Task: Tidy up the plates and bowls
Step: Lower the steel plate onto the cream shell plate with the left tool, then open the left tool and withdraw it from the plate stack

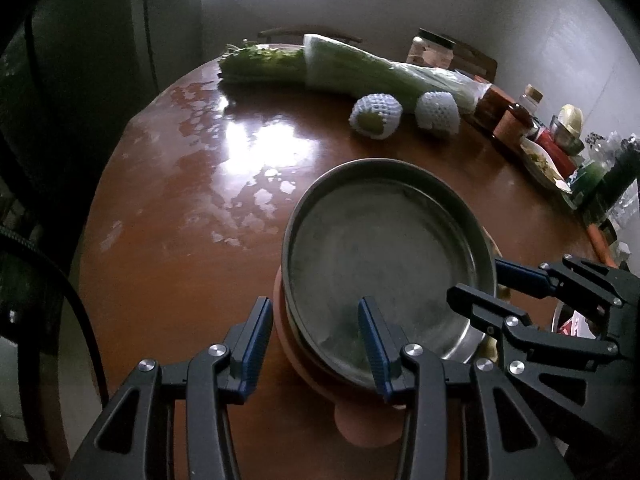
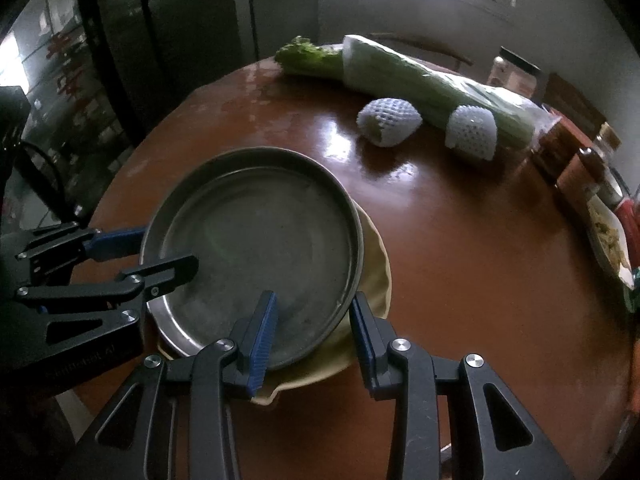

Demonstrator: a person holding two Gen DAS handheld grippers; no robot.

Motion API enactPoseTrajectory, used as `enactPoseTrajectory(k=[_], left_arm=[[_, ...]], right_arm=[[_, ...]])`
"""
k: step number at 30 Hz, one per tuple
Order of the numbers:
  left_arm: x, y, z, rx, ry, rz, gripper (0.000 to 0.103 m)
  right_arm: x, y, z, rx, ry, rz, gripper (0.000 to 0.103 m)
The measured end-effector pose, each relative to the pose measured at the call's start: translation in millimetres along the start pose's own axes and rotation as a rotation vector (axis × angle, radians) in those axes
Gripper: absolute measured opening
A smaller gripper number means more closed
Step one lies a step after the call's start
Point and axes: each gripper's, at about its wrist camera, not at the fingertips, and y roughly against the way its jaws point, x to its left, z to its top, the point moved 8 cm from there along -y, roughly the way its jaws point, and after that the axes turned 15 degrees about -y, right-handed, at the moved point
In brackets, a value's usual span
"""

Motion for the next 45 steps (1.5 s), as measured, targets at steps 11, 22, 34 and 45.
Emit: enactPoseTrajectory(k=[11,22,34,45], left_arm=[[-21.5,-4.3,5.9,-0.002,-0.037,-0.02,0.044],[-16.8,0.8,6.4,-0.02,-0.007,-0.032,0.044],[-5.6,20.3,3.5,-0.057,0.018,0.002,0.044],[-10.6,54.9,1.3,-0.12,0.014,0.031,0.044]], right_arm=[[-22.1,9.1,-4.8,-0.006,-0.048,-0.01,0.039],[-30.0,17.5,-2.8,-0.035,-0.076,-0.024,0.04],[-40.9,47.7,6.4,-0.143,-0.103,-0.04,0.047],[-45.1,88.8,7.1,-0.25,-0.121,-0.015,0.049]])
